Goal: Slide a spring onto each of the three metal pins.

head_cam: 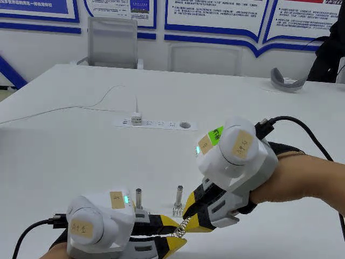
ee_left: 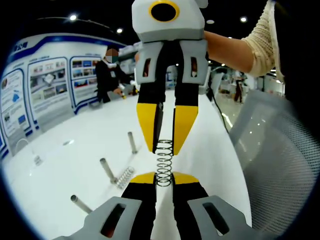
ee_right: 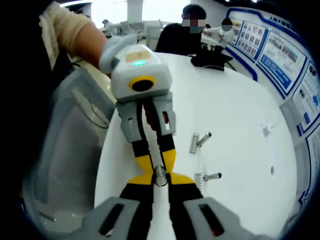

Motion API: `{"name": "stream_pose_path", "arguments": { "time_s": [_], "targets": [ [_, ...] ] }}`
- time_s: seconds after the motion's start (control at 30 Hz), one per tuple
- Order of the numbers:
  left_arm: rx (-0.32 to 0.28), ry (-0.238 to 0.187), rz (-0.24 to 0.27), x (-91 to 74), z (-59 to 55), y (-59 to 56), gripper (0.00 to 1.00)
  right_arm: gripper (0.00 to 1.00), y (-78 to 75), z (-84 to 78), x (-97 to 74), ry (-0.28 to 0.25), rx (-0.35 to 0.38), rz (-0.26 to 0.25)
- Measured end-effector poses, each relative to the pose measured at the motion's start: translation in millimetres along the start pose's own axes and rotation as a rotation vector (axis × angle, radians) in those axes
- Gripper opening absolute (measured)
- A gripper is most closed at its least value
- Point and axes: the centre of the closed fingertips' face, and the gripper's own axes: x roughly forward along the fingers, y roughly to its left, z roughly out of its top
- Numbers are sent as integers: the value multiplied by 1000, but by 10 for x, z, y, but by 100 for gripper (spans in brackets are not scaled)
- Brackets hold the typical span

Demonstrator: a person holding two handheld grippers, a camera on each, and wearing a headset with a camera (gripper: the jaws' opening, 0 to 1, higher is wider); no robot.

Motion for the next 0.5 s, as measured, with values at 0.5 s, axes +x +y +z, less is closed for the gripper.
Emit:
{"name": "stream_pose_path", "arguments": {
  "time_s": [0.5],
  "targets": [
    [-22,-22,-1,7,31,-5,11,13,-3,60,4,-21,15,-7]
  ]
}}
